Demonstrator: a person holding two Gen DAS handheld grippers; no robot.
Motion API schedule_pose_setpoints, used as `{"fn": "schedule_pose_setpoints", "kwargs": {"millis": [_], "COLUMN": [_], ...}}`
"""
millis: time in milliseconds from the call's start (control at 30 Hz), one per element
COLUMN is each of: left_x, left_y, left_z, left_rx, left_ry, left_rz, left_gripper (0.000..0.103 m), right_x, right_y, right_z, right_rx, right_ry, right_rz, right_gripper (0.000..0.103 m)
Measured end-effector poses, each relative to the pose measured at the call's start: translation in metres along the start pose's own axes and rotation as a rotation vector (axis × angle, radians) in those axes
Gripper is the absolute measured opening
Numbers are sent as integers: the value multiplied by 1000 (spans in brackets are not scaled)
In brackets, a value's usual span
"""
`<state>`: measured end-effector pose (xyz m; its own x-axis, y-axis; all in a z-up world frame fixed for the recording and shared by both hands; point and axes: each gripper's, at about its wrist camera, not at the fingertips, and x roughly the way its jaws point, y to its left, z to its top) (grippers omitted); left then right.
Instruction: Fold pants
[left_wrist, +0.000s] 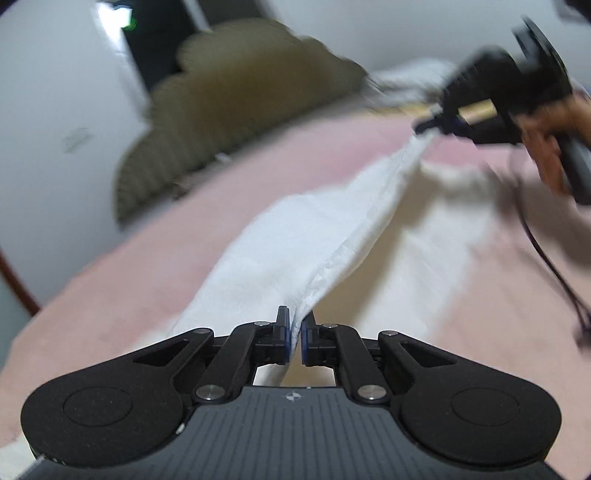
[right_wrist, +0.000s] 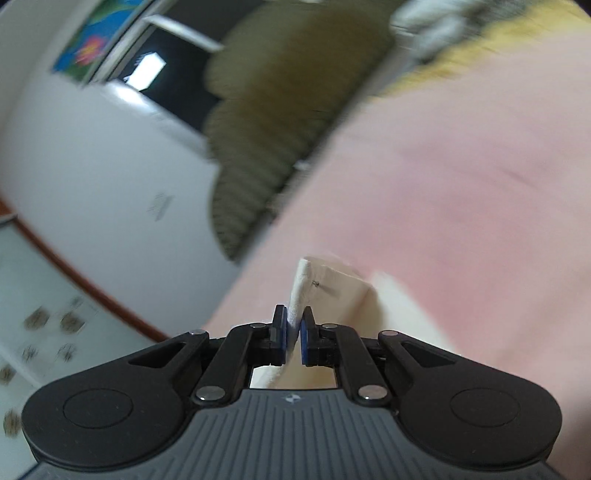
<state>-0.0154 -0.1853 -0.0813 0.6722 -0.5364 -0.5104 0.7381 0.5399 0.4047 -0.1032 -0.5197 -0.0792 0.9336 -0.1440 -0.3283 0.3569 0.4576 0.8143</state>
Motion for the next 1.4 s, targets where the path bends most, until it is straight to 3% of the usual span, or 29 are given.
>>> {"fn": "schedule_pose_setpoints", "kwargs": {"millis": [100, 233, 400, 600, 733, 867, 933, 967, 1033, 1100, 1133, 1267, 1333, 1400], "left_x": [0, -5, 2, -8, -7, 2, -2, -5, -11, -21, -26, -35, -26, -7], "left_y": [-12, 5, -3, -10, -5, -15, -13, -10, 0, 12, 20, 52, 64, 70], "left_z": [-6, -4, -11, -16, -20, -30, -29, -28, -25, -20, -17, -3, -1, -2], "left_rx": [50, -16, 41, 92, 63, 111, 124, 110, 75, 20, -14, -165, -238, -269], "left_ry": [-17, -32, -8, -39, -28, -8, -16, -14, -10, -30, -50, -116, -108, -32], "left_rz": [8, -15, -33, -13, -41, -39, -50, -70, -113, -159, -181, -212, -141, -32], "left_gripper": [10, 11, 11, 11, 11, 10, 21, 22, 35, 50, 55, 63, 72, 71], "right_x": [-14, -24, -20, -25, -30, -28, -31, -35, -45, -46, -38, 30, 70, 102], "right_y": [-4, 5, -2, -4, -5, -11, 2, 10, 30, 49, 56, 68, 62, 49], "right_z": [-6, -11, -11, -15, -16, -14, -13, -12, -9, -5, 0, 11, 12, 17], "right_rx": [-21, -61, -87, -82, -121, -71, -107, -139, -237, -336, -365, -413, -390, -370], "right_ry": [-7, -20, 30, 34, 40, 53, 26, -21, -153, -245, -221, 66, 169, 210], "right_rz": [-24, -36, -138, -145, -158, -166, -209, -244, -334, -336, -288, -89, -83, -139], "right_gripper": [7, 7, 8, 8, 8, 8, 9, 13, 15, 16, 16, 16, 16, 16]}}
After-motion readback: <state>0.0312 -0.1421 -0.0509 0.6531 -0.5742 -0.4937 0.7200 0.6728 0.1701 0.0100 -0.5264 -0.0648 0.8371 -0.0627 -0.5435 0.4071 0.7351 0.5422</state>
